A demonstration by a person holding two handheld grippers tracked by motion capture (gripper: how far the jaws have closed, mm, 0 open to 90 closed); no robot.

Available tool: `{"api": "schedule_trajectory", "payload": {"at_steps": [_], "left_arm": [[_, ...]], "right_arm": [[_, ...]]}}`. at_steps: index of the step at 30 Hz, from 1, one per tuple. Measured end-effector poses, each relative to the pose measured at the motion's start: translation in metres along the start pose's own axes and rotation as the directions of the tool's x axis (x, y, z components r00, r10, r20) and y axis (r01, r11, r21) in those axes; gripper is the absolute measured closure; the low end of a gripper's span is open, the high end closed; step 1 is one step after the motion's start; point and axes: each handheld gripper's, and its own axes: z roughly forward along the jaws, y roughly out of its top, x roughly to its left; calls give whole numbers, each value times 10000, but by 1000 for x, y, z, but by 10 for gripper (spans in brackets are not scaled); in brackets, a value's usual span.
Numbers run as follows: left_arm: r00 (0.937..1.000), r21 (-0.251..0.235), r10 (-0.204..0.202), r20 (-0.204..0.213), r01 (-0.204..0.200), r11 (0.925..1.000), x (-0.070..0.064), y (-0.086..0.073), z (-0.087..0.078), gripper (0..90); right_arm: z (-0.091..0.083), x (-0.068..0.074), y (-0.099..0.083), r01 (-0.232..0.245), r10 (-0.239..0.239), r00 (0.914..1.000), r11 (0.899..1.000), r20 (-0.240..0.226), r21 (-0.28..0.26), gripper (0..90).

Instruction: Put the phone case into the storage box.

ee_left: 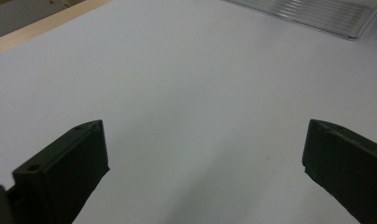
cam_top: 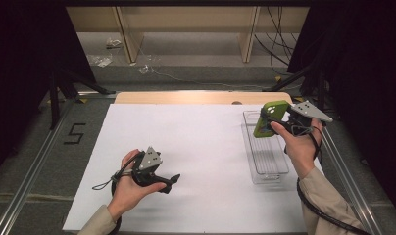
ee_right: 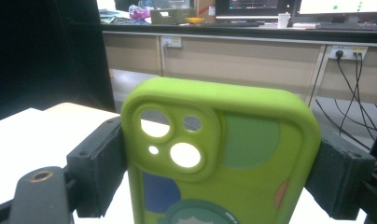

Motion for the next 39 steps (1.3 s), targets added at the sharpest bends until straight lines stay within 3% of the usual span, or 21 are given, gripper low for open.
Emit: {"api": "schedule_trajectory", "payload": {"at_steps": [39], "left_arm": [[10000,-22,-67,-48,67,10000,3,-1,-1,0]], "right_arm": [[30,-6,-2,-24,17,9997,9995,231,300,175]]}}
